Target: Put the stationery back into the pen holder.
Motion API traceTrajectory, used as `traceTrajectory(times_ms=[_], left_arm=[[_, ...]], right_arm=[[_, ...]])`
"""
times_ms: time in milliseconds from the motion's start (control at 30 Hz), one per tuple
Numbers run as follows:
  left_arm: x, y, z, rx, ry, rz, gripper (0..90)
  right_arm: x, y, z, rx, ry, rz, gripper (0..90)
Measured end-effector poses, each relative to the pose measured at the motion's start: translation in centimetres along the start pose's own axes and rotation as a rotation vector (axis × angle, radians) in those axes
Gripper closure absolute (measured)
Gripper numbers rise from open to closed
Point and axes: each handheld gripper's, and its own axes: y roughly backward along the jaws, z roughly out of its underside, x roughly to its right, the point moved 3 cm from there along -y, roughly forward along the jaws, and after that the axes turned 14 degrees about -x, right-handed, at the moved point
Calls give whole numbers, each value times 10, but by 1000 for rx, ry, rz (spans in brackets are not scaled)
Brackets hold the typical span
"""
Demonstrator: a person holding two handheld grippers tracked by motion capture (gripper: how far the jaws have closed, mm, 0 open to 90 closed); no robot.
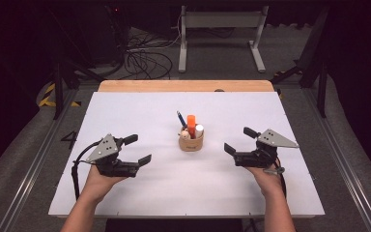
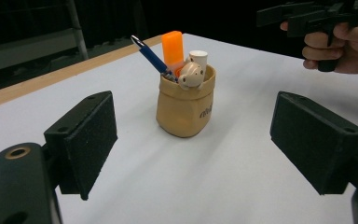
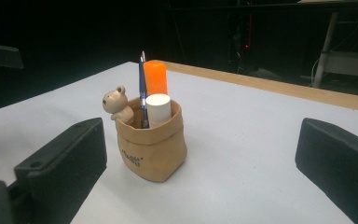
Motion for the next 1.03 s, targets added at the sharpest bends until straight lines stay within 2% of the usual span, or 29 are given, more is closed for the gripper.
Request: traceTrajectory(times_ms=[467, 833, 1033], left_arm=[[-2, 2, 0, -9, 2, -3, 151], [-2, -1, 2, -17, 4, -2, 150], [-3, -1, 2, -20, 0, -5, 151]], right_arm=[[9, 12, 9, 3, 2, 8, 6], [10, 8, 11, -24, 19, 4, 6], [11, 9, 10, -20, 20, 21, 8]])
